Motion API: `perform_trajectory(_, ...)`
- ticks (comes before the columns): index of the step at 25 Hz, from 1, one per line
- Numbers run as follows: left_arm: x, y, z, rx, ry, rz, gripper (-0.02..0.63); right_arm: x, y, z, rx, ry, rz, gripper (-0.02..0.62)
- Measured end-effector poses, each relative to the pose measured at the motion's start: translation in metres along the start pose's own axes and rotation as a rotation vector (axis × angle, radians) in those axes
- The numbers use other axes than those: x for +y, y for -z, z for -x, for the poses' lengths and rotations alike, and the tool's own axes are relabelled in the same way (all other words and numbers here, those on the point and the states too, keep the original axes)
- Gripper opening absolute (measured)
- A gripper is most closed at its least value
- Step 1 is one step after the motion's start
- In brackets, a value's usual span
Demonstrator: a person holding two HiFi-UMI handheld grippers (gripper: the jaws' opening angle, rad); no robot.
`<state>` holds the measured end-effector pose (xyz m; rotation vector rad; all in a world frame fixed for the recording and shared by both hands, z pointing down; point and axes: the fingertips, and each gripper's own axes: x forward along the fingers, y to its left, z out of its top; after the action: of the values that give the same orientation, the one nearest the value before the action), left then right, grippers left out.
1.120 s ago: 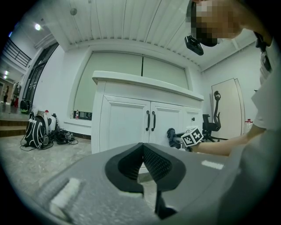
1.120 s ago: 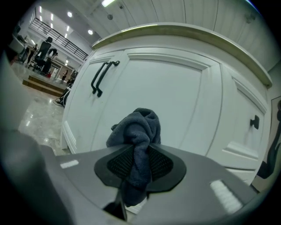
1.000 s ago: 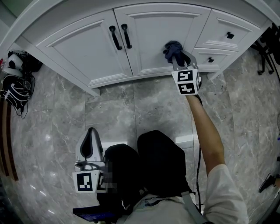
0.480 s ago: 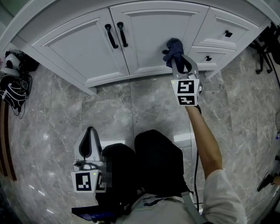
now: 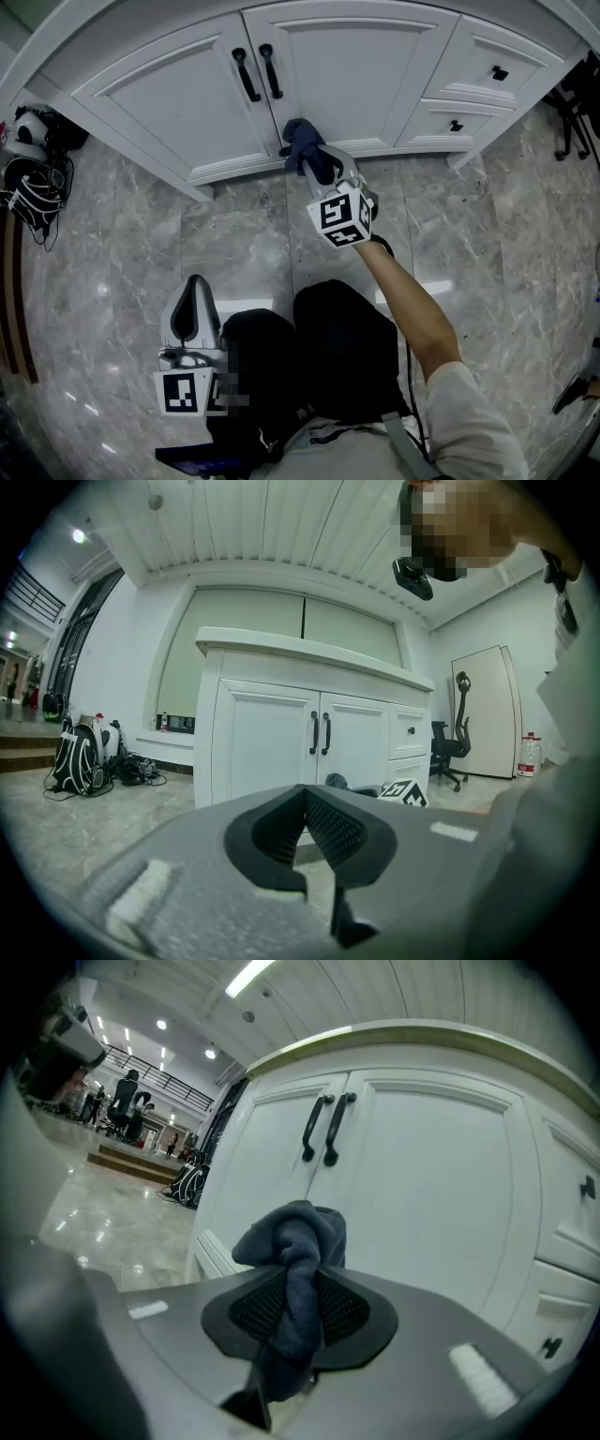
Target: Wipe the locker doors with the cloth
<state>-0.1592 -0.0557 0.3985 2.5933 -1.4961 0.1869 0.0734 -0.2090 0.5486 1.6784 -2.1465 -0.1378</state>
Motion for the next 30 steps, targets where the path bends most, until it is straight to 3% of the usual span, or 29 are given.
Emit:
perform_trajectory(10, 0.011, 0.0, 0.001, 0.006, -0.018, -0.006, 0.002, -0.019, 0.048, -0.055, 0.123, 0.028, 0.005, 0.091)
perform_trajectory(25, -0.002, -0.001, -0.002, 0.013, 0.0, -0.017, 0.002, -0.136, 0.13, 0.007, 0.292, 0.247, -0.041, 0.091)
perform_trajectory(30, -0.009, -0.005, -0.006, 0.017, 0.004, -0.038, 0.002, -0.148, 0.128, 0.022, 0.288, 0.26, -0.121, 0.091)
